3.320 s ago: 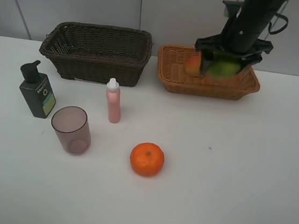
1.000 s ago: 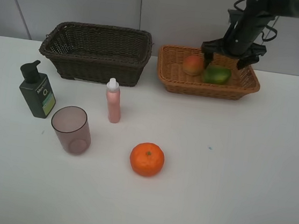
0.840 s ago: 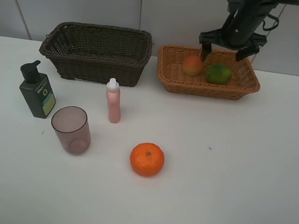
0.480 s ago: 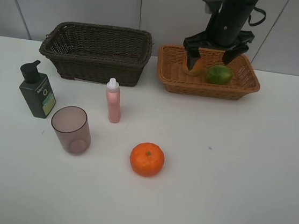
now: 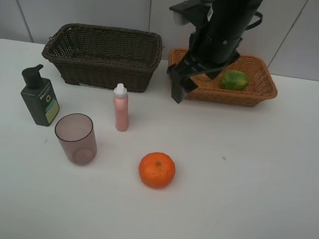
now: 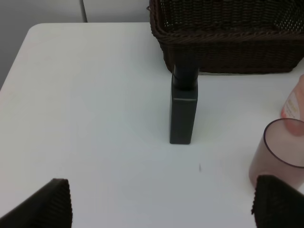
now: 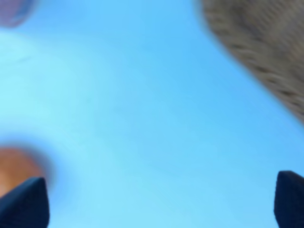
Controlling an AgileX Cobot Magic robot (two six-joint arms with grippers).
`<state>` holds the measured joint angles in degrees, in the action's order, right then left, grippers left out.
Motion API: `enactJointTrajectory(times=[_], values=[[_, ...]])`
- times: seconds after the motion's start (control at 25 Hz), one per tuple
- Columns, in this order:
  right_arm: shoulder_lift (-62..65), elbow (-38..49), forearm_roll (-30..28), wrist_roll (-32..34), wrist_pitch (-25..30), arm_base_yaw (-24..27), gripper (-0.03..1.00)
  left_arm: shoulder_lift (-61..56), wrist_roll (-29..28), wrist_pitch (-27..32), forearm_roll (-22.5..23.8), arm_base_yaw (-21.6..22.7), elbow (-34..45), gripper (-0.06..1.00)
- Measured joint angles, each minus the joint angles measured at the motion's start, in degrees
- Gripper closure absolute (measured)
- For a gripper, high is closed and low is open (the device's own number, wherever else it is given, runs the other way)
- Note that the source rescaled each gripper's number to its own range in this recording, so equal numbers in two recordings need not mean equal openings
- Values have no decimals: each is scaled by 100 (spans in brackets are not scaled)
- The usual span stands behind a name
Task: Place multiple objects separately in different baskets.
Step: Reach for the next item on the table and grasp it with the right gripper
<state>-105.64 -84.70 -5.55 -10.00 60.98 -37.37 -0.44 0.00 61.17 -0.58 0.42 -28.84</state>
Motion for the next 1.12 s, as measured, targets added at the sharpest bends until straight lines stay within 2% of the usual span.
enactJointTrajectory(times=[0.24,0.56,0.96,1.12], values=[[297,908,171,-610,-306,-741,-3,0,0,0,0,0,0,-4],[260,1373,257,-1494,-901,-1444,-3,0,0,0,0,0,0,-4],[-320,1540,258,-2565,-1177,-1543,-3,0,0,0,0,0,0,-4],[-516,1540,188,-2665,-1330,-1529,-3,0,0,0,0,0,0,-4]])
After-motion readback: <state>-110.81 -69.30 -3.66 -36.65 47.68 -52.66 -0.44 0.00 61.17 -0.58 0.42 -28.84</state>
